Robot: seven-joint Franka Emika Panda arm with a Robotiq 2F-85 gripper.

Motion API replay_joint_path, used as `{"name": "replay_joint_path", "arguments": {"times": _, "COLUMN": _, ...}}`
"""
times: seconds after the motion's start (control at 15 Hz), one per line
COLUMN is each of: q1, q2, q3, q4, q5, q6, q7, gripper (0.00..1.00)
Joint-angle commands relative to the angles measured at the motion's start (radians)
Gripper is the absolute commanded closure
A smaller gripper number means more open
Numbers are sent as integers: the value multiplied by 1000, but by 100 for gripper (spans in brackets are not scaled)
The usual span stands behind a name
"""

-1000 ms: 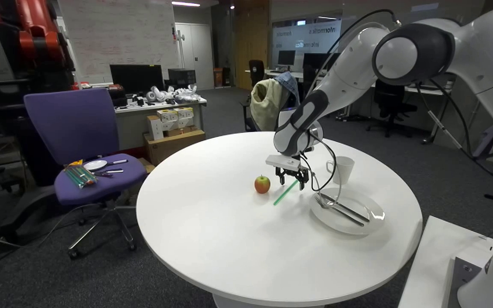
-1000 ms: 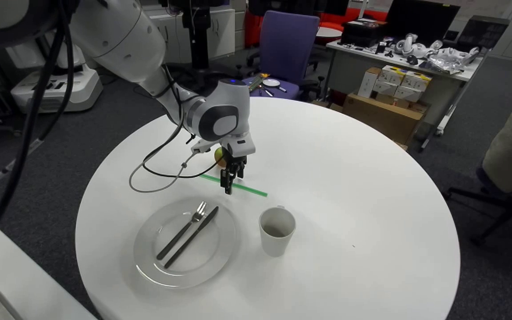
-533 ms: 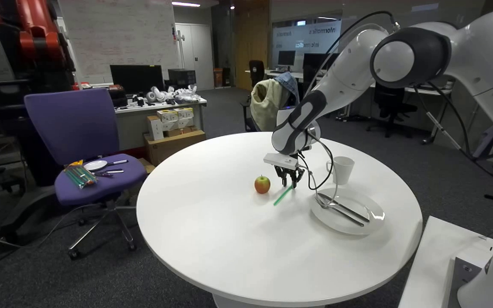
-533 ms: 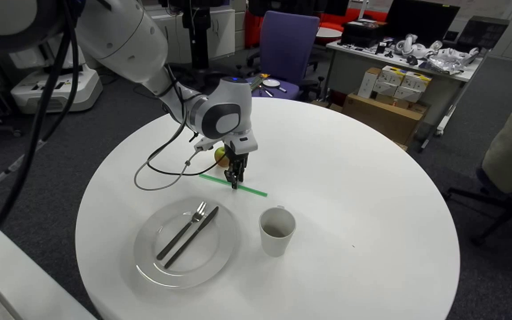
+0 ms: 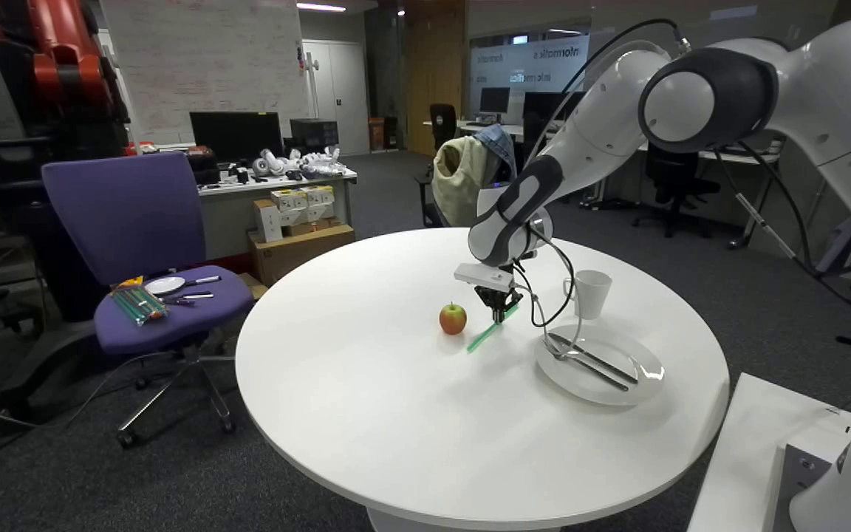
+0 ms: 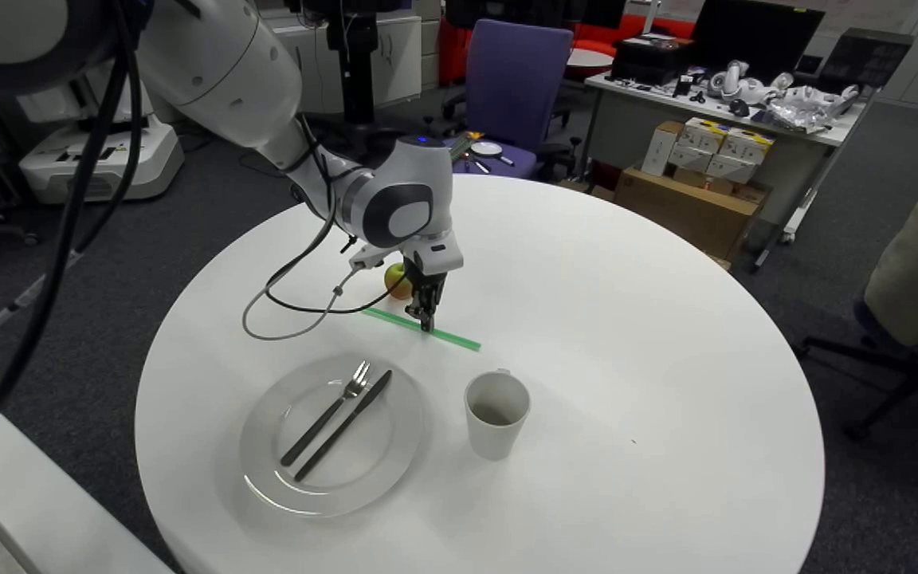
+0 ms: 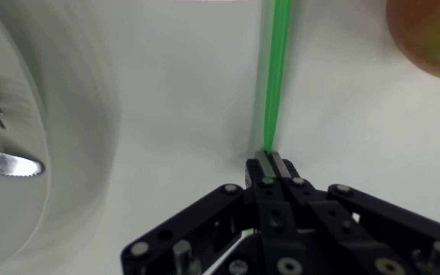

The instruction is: Put the green straw into the mug

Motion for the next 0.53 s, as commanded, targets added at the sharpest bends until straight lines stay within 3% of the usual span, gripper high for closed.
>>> {"name": "replay_joint_path", "arguments": {"times": 0.0, "q1": -11, "q2": 5, "q3": -2, "q4": 25, "q5": 37, "q6": -18, "q7": -25, "gripper": 100}}
{"name": "replay_joint_path", "arguments": {"times": 0.2, "q1": -42, "q2": -24, "q3": 19, "q4": 11, "q5": 84, "q6": -21, "q7": -49, "gripper": 100}}
{"name": "replay_joint_path", "arguments": {"times": 0.47, "q1": -124, "q2": -61, "q3": 71, "q4": 6, "q5": 227, "q6": -68, "q7": -122, "gripper": 100}}
